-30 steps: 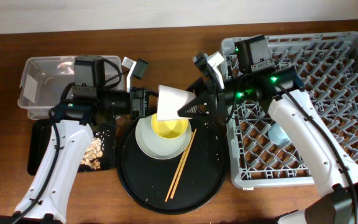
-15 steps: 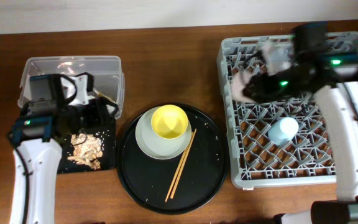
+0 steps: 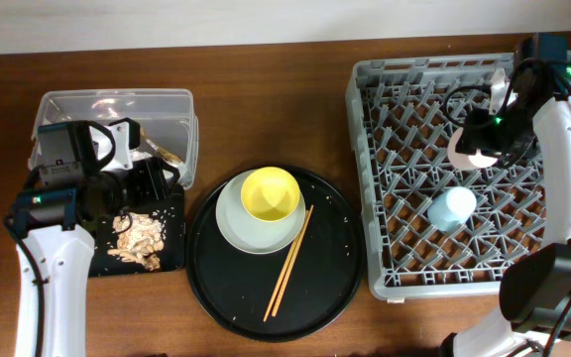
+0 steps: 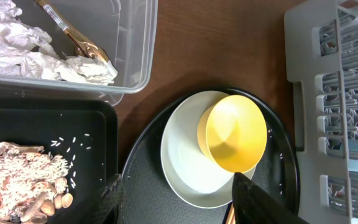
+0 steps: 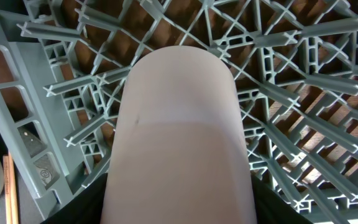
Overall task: Sort waste into correct bins and load items into the dishwasher rack
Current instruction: 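Place the pink cup upside down in the dish rack with the right gripper, then grasp the yellow bowl with the right gripper and lift it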
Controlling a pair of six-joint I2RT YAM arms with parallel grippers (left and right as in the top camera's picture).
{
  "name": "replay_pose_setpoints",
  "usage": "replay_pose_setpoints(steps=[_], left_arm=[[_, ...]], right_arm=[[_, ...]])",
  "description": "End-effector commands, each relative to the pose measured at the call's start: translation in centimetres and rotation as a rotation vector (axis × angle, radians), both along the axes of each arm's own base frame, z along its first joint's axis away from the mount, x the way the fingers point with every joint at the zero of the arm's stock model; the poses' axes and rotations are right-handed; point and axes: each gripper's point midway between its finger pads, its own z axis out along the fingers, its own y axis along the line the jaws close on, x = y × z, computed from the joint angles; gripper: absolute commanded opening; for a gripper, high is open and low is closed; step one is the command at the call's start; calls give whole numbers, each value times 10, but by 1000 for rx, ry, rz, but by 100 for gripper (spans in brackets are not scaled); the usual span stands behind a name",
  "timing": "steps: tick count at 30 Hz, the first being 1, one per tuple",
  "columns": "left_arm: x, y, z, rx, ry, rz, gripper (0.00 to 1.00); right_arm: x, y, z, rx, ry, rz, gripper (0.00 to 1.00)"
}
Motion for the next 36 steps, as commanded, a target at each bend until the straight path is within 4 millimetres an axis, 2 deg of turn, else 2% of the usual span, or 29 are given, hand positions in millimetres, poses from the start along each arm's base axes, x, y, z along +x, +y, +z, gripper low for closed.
replay_pose_setpoints(steps=[1, 8, 15, 16, 18, 19, 20, 24, 26, 28, 30, 31, 32, 34, 36], left_arm=[[-1, 2, 4, 18, -18, -8, 55], [-1, 2, 3, 18, -14, -8, 55], [-1, 2, 3, 18, -14, -8, 55], [-1, 2, 3, 18, -14, -8, 55], [-1, 2, 3, 18, -14, -8, 56], [-1, 2, 3, 18, -14, -8, 56], [-1, 2, 3, 18, -14, -8, 60], [-3, 2, 2, 17, -7, -8, 62], [-9, 11, -5, 67, 36, 24, 63], [-20, 30, -16, 166, 105, 81, 63], [-33, 49, -25, 248, 181, 169, 63], [-37, 53, -26, 266, 199, 191, 63], [-38, 54, -27, 270, 207, 195, 63], [-39, 54, -27, 269, 209, 194, 63], [-39, 54, -27, 269, 210, 194, 64]], right_arm=[[3, -6, -2, -16, 6, -16, 50], [29, -4, -17, 9, -41, -8, 50], [42, 5, -49, 62, 6, 11, 50], [45, 6, -52, 63, 5, 13, 59], [45, 8, -56, 65, 15, 18, 87], [45, 8, -56, 66, 16, 18, 96], [45, 9, -57, 66, 19, 20, 99], [37, 14, -55, 91, 47, 21, 99], [37, 24, -42, 143, 16, 31, 100], [43, 45, -9, 207, -82, 78, 99], [42, 79, 24, 248, -172, 188, 97], [40, 94, 32, 247, -189, 227, 97], [38, 106, 35, 246, -194, 259, 97], [29, 151, 36, 258, -178, 371, 95], [20, 194, 26, 259, -139, 478, 91]])
